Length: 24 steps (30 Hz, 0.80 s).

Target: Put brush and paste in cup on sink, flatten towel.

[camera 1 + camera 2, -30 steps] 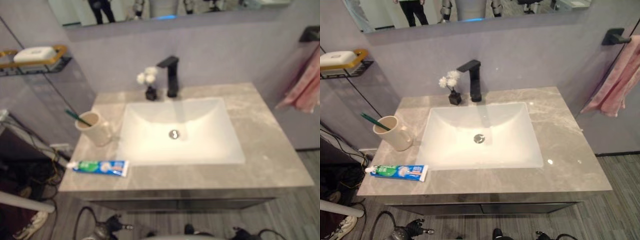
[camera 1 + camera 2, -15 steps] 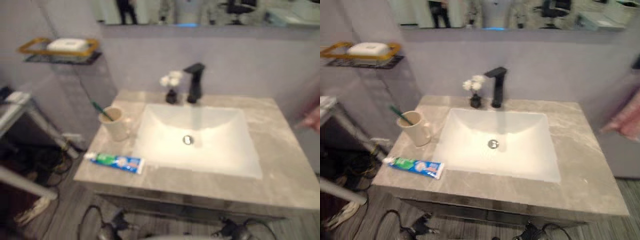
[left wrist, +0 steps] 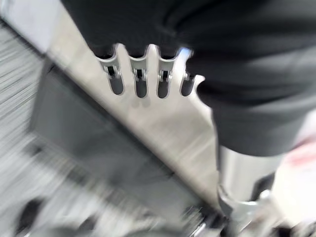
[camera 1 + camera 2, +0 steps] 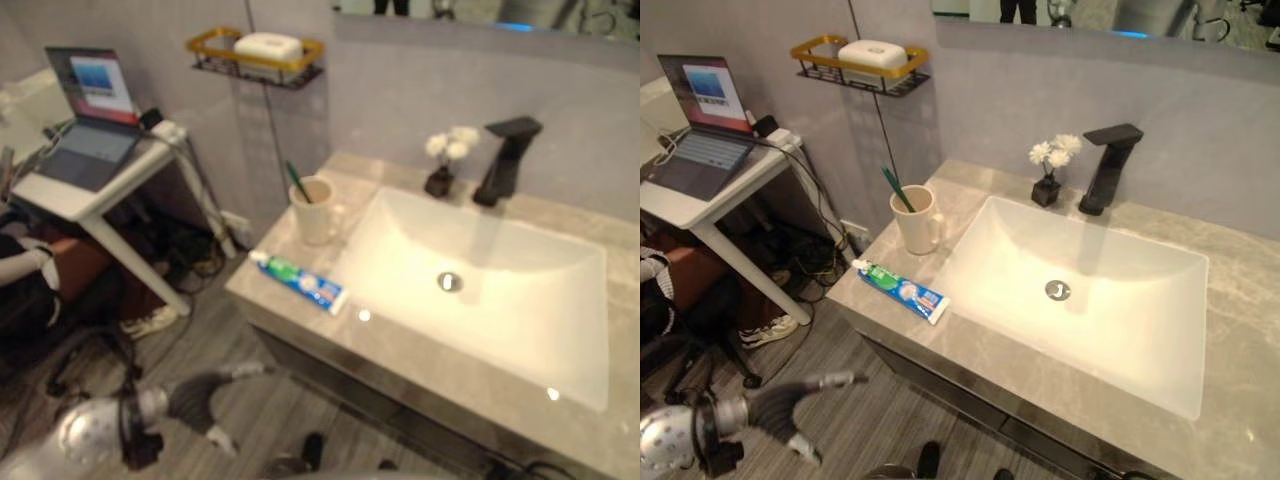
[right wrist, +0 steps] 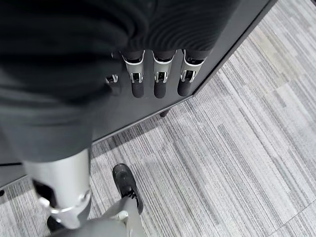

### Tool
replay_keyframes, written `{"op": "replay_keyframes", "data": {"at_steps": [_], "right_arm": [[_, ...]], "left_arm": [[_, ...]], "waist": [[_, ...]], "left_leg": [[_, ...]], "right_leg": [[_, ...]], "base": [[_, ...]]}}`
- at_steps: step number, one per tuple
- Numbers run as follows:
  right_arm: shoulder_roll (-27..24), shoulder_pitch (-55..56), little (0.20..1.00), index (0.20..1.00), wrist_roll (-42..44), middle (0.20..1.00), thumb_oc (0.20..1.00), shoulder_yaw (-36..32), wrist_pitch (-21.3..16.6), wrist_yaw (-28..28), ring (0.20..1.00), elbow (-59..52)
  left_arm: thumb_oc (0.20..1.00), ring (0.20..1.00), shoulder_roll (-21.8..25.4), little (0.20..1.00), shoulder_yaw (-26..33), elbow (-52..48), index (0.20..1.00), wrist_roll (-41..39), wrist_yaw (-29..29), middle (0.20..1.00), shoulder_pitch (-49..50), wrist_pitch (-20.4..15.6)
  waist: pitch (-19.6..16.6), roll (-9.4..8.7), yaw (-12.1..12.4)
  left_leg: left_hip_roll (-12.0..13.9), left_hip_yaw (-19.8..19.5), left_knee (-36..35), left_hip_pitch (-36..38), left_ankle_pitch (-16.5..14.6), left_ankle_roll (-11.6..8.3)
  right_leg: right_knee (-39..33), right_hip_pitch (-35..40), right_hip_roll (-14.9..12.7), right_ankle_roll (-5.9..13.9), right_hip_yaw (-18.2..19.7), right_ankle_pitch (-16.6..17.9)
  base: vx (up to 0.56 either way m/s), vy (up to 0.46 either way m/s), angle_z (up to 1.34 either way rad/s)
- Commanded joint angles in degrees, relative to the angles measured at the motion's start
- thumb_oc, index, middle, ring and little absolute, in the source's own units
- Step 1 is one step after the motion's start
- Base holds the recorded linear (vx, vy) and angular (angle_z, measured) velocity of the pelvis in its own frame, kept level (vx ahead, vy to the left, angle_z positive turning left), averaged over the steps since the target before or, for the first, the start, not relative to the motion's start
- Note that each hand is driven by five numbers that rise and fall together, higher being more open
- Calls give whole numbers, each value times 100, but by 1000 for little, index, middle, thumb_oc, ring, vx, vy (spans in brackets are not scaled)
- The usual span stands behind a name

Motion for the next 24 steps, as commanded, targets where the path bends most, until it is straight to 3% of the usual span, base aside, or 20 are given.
{"op": "replay_keyframes", "data": {"at_steps": [1, 8, 10, 14, 18, 24], "right_arm": [[-88, -416, 1000, 1000, 203, 1000, 1000, -121, -36, 26, 1000, 150], [107, -72, 1000, 1000, 428, 1000, 1000, -235, -89, 41, 1000, -9], [173, 124, 1000, 1000, 634, 1000, 1000, -397, -91, 106, 1000, -102], [189, 246, 1000, 1000, 717, 1000, 1000, -467, -68, 170, 1000, -132], [161, 380, 1000, 1000, 785, 1000, 1000, -585, -71, 206, 1000, -175], [128, 416, 1000, 1000, 1019, 1000, 1000, -819, -28, 239, 1000, -177]], "left_arm": [[1000, 1000, 111, 1000, 907, 161, 1000, -452, 616, 1000, -69, -465], [1000, 1000, -40, 1000, 1665, 390, 1000, 355, 1276, 1000, -224, -614], [1000, 1000, -118, 1000, 2142, 684, 1000, 797, 1602, 1000, -323, -621], [1000, 1000, -49, 1000, 2413, 911, 1000, 1063, 1721, 1000, -347, -669], [1000, 1000, 67, 1000, 2400, 1293, 1000, 1218, 1840, 1000, -567, -746], [1000, 1000, -40, 1000, 1839, 2057, 1000, 933, 1902, 1000, -1253, -735]], "waist": [[-92, -241, 107], [-62, -306, 66], [-63, -320, -22], [-88, -314, -94], [-129, -260, -249], [-130, -127, -371]], "left_leg": [[-202, 160, 97, -35, -435, 134], [-188, 299, 97, 0, -495, 148], [-172, 543, 97, 65, -583, 183], [-180, 711, 97, 106, -672, 229], [-224, 910, 97, 182, -786, 293], [-283, 1345, 97, 241, -936, 424]], "right_leg": [[47, 106, -10, 8, 193, -465], [26, 80, -7, 40, 345, -429], [19, 37, -30, 95, 577, -387], [-3, 0, -68, 131, 787, -345], [-5, -25, -133, 205, 998, -305], [-6, -183, -232, 340, 1471, -159]], "base": [[7, -28, 43], [21, 16, 10], [47, 95, -24], [39, 90, -44], [52, 136, -36], [36, 152, -39]]}}
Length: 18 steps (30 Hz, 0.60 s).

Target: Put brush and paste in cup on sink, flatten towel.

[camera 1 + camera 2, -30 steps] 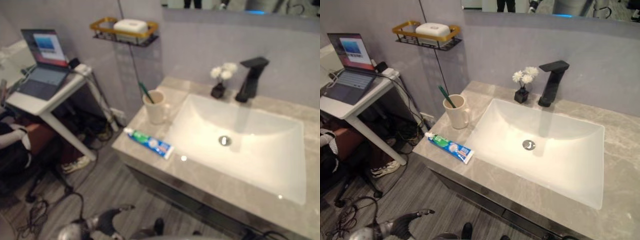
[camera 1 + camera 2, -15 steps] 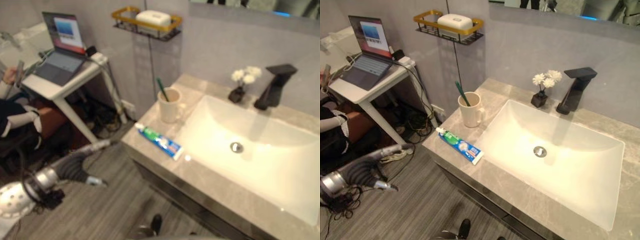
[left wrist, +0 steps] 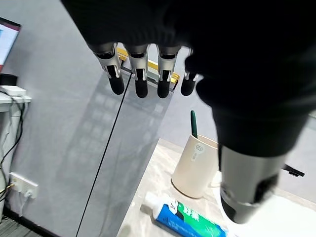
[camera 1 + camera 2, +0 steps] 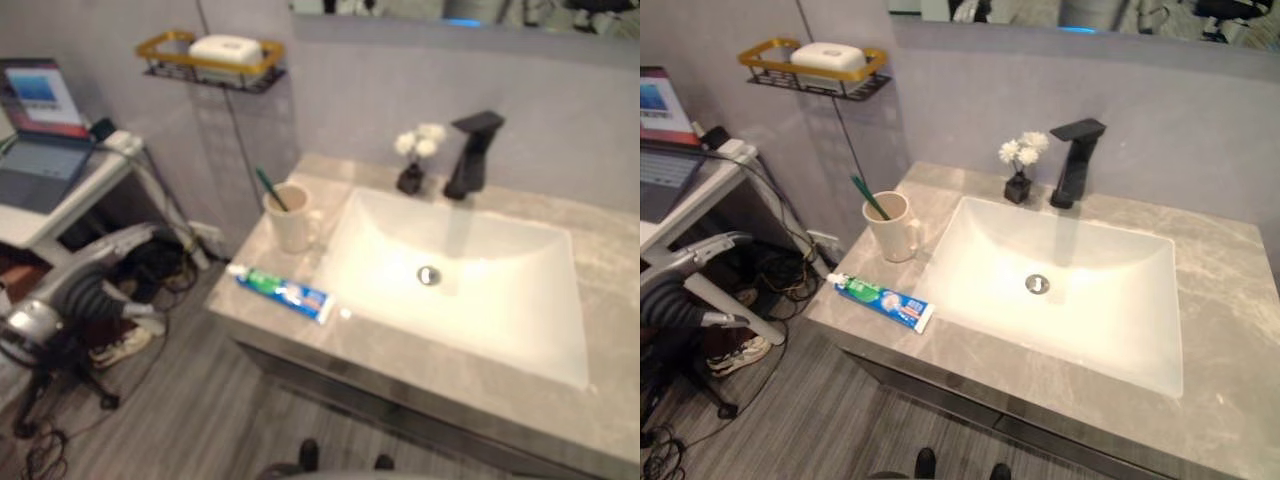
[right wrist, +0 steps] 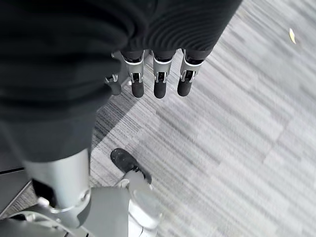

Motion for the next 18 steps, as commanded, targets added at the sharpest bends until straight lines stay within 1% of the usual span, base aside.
{"op": "replay_keyframes", "data": {"at_steps": [1, 4, 8, 10, 14, 16, 18], "right_arm": [[-32, -236, 1000, 1000, 290, 1000, 1000, 74, 44, 24, 1000, 86], [2, -239, 1000, 1000, 409, 1000, 1000, -29, 46, 66, 1000, 113], [54, -123, 1000, 1000, 521, 1000, 1000, -145, 36, 115, 1000, 178], [56, -85, 1000, 1000, 504, 1000, 1000, -172, 42, 111, 1000, 195], [65, -17, 1000, 1000, 501, 1000, 1000, -278, 45, 159, 1000, 281], [42, -13, 1000, 1000, 492, 1000, 1000, -327, 52, 167, 1000, 295], [41, -12, 1000, 1000, 494, 1000, 1000, -330, 50, 160, 1000, 299]], "left_arm": [[1000, 1000, 164, 1000, 112, 242, 1000, -300, 233, 1000, -273, -192], [1000, 1000, 94, 1000, -104, 437, 1000, -455, 104, 1000, -353, -174], [1000, 1000, -66, 1000, -424, 716, 1000, -694, -15, 1000, -519, -156], [1000, 1000, -52, 1000, -490, 726, 1000, -712, -74, 1000, -541, -137], [1000, 1000, 56, 1000, -659, 805, 1000, -597, -224, 1000, -468, -106], [1000, 1000, 122, 1000, -750, 749, 1000, -644, -362, 1000, -411, -80], [1000, 1000, 125, 1000, -763, 772, 1000, -702, -406, 1000, -376, -70]], "waist": [[30, -101, -111], [41, -47, -183], [28, -49, -331], [29, -45, -344], [24, -23, -477], [9, 14, -491], [9, 20, -485]], "left_leg": [[-200, 425, 75, 223, -821, 301], [-214, 697, 75, 274, -906, 378], [-230, 873, 75, 374, -984, 434], [-232, 929, 75, 415, -1016, 458], [-265, 1197, 75, 553, -1126, 548], [-276, 1352, 75, 613, -1180, 595], [-276, 1423, 75, 635, -1197, 613]], "right_leg": [[-16, 215, -83, 258, 541, -357], [-16, 120, -118, 321, 836, -276], [-14, 114, -135, 358, 1048, -240], [-1, 121, -139, 372, 1100, -239], [24, 90, -167, 448, 1390, -190], [21, 52, -170, 490, 1575, -144], [29, 41, -171, 505, 1632, -127]], "base": [[28, 145, -48], [35, 146, -57], [55, 109, -45], [46, 85, -25], [38, 107, -29], [27, 100, -48], [18, 62, -45]]}}
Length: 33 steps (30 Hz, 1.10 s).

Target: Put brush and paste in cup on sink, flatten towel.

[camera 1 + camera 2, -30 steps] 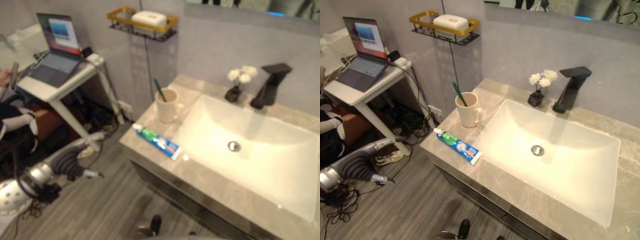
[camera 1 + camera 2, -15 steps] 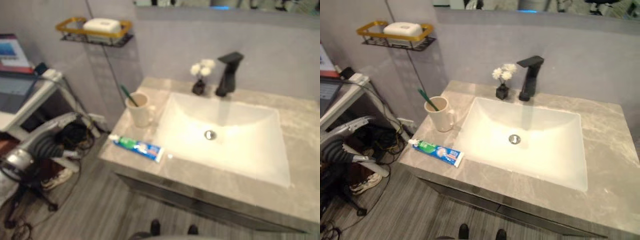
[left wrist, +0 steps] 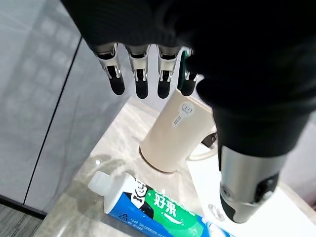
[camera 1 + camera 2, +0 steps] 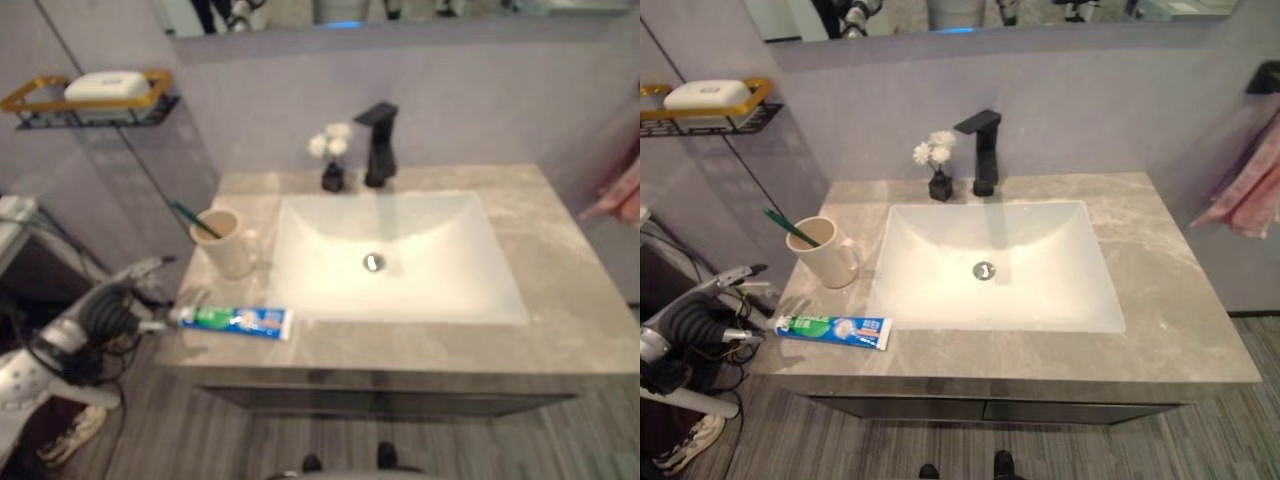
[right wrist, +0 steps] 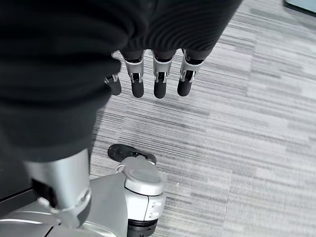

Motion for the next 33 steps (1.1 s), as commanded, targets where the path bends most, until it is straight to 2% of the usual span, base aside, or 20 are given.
{"op": "replay_keyframes", "data": {"at_steps": [1, 6, 7, 14, 24, 33], "right_arm": [[10, -215, 1000, 1000, 106, 1000, 1000, -107, 9, 18, 1000, 429], [6, -213, 1000, 1000, 108, 1000, 1000, -109, 8, 36, 1000, 420], [12, -205, 1000, 1000, 111, 1000, 1000, -90, -4, 41, 1000, 417], [-43, -225, 1000, 1000, 188, 1000, 1000, -95, -52, 0, 1000, 322], [-71, -189, 1000, 1000, 241, 1000, 1000, -56, -106, -8, 1000, 173], [-122, -182, 1000, 1000, 269, 1000, 1000, -54, -138, -48, 1000, 51]], "left_arm": [[1000, 1000, 374, 1000, 267, -77, 1000, -289, -145, 1000, -72, -95], [1000, 1000, 493, 1000, 174, -93, 1000, -241, -294, 1000, 100, -62], [1000, 1000, 476, 1000, -18, 21, 1000, -216, -308, 1000, 84, -105], [1000, 1000, 633, 1000, -420, 132, 1000, 81, -352, 1000, -37, -131], [1000, 1000, 676, 1000, -876, 367, 1000, 467, -218, 1000, -451, -199], [1000, 1000, 820, 1000, -1049, 481, 1000, 804, -160, 1000, -663, -282]], "waist": [[55, -10, -76], [31, 18, -94], [19, 23, -129], [-1, 32, -144], [-24, -12, -160], [-27, -20, -164]], "left_leg": [[-177, 78, 105, 194, -845, 418], [-180, 197, 105, 239, -881, 443], [-192, 240, 105, 240, -903, 451], [-206, 312, 105, 224, -927, 471], [-197, 328, 105, 166, -927, 451], [-187, 360, 105, 54, -895, 424]], "right_leg": [[40, 218, -101, 340, 275, -379], [21, 212, -104, 367, 370, -348], [2, 199, -120, 395, 378, -324], [1, 139, -134, 441, 422, -277], [0, 77, -146, 452, 363, -273], [0, -43, -139, 466, 342, -241]], "base": [[25, 76, -38], [20, 43, -18], [11, 41, -6], [15, 27, -10], [3, 0, -1], [4, -2, 0]]}}
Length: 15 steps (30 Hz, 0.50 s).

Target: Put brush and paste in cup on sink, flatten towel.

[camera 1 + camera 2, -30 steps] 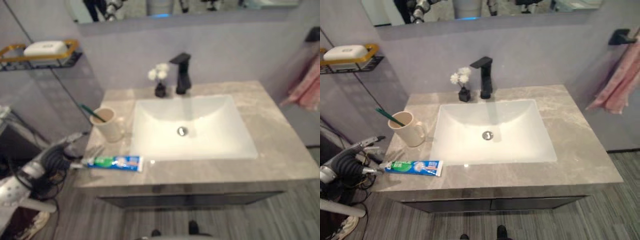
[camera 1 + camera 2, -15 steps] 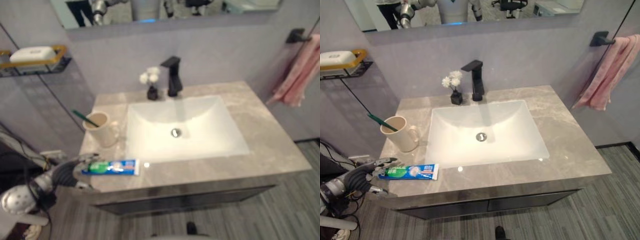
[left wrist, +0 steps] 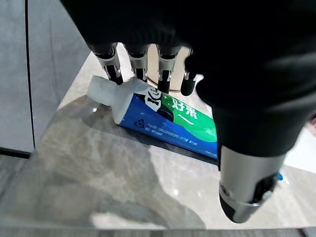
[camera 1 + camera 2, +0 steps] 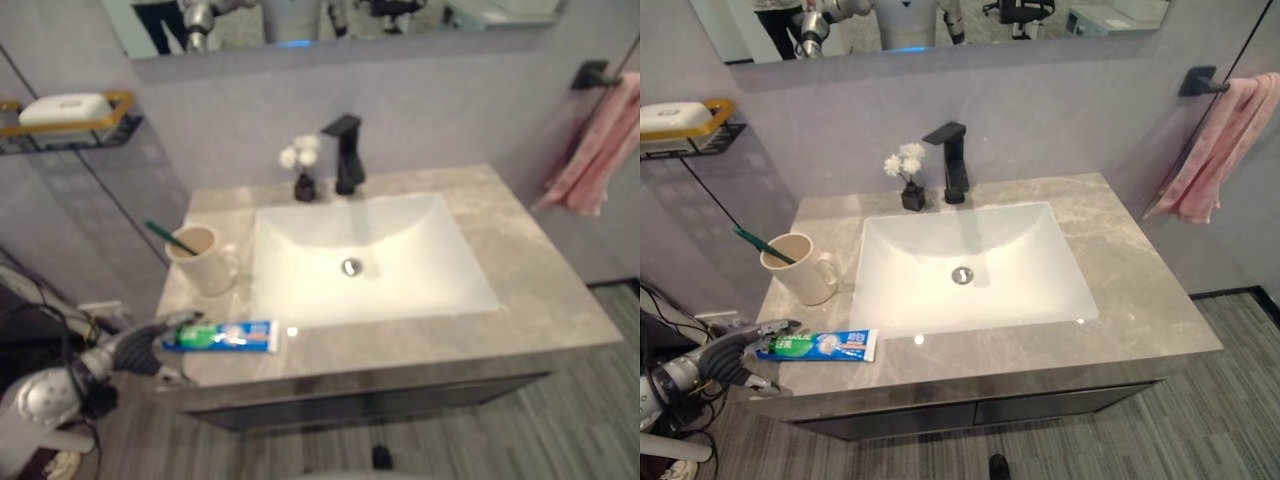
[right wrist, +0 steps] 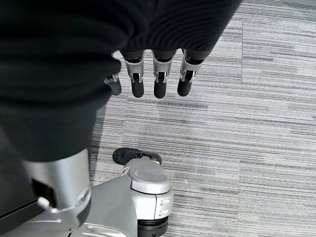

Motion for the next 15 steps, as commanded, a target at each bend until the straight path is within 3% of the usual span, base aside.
{"op": "replay_keyframes", "data": {"at_steps": [1, 15], "right_arm": [[-127, -203, 1000, 1000, 240, 1000, 1000, -25, -67, -60, 1000, 105], [-153, -153, 1000, 1000, 160, 1000, 1000, -58, -63, -67, 1000, 121]], "left_arm": [[1000, 1000, 370, 1000, 176, 128, 1000, 207, 230, 1000, -534, -243], [1000, 1000, 723, 1000, -191, -113, 1000, 860, 113, 1000, -802, -365]], "waist": [[236, 97, -140], [199, 210, -223]], "left_leg": [[-160, -101, 107, 118, -757, 379], [-171, -77, 107, 209, -814, 378]], "right_leg": [[26, 204, -141, 392, -69, -318], [26, 269, -150, 401, -69, -350]], "base": [[0, 0, 0], [2, 0, 0]]}}
